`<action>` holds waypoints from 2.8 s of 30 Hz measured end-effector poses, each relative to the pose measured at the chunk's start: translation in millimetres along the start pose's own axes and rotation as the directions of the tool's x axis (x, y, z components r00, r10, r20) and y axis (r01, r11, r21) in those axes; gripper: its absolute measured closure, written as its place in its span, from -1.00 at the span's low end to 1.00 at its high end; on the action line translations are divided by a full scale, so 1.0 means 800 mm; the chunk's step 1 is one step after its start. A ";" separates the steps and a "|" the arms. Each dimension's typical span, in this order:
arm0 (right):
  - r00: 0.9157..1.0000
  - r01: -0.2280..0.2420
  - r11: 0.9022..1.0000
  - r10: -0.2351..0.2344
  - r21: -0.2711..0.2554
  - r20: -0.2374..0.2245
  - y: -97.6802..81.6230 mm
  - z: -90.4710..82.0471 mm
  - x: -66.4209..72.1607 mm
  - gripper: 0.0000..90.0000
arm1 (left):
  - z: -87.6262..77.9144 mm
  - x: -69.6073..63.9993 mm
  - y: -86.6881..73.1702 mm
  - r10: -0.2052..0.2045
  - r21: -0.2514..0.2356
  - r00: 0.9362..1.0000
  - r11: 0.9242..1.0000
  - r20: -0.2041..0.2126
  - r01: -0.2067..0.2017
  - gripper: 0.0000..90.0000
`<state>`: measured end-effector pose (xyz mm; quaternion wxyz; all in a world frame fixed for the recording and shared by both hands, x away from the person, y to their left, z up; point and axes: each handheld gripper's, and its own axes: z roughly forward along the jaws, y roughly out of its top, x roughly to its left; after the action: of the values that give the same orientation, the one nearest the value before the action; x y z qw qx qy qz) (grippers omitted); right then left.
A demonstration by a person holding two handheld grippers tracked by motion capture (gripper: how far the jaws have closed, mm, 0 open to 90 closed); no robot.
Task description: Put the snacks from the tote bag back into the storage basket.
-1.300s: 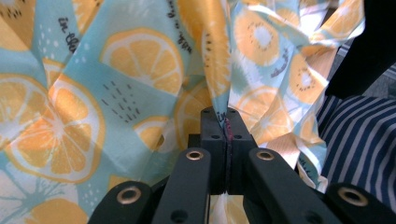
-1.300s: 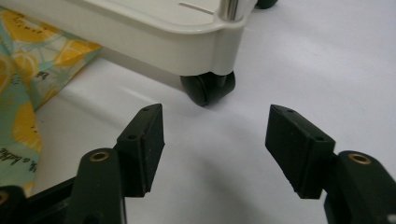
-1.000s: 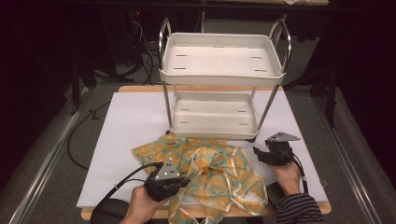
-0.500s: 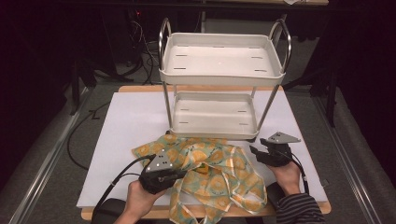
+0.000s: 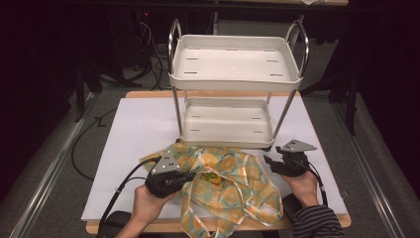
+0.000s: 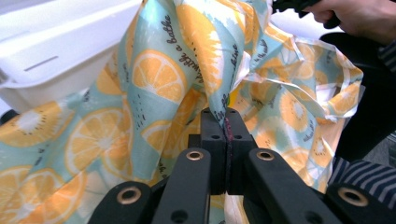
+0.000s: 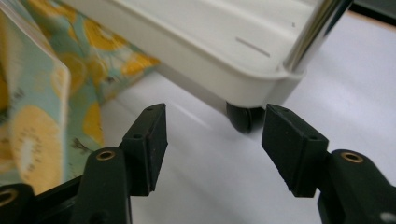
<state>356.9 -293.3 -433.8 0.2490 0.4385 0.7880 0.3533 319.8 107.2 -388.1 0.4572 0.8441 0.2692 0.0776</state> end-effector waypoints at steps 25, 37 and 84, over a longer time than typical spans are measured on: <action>0.944 0.130 0.982 -0.165 -0.139 -0.285 0.032 -0.050 0.061 -0.06 | 0.006 0.030 0.011 -0.059 -0.022 0.995 0.998 -0.076 0.058 0.99; 0.914 0.164 0.983 -0.183 -0.083 -0.361 0.032 -0.033 0.087 0.02 | 0.011 0.036 0.010 -0.057 -0.004 0.994 0.998 -0.088 0.057 0.99; 0.948 0.148 0.968 -0.198 -0.203 -0.249 0.062 -0.026 0.076 1.00 | 0.004 0.047 0.005 -0.056 -0.075 0.991 0.996 -0.119 0.048 0.97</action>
<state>338.1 -228.9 -387.4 0.2097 0.2913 0.8144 0.4561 354.2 123.1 -391.2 0.4719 0.8135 0.3155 0.1265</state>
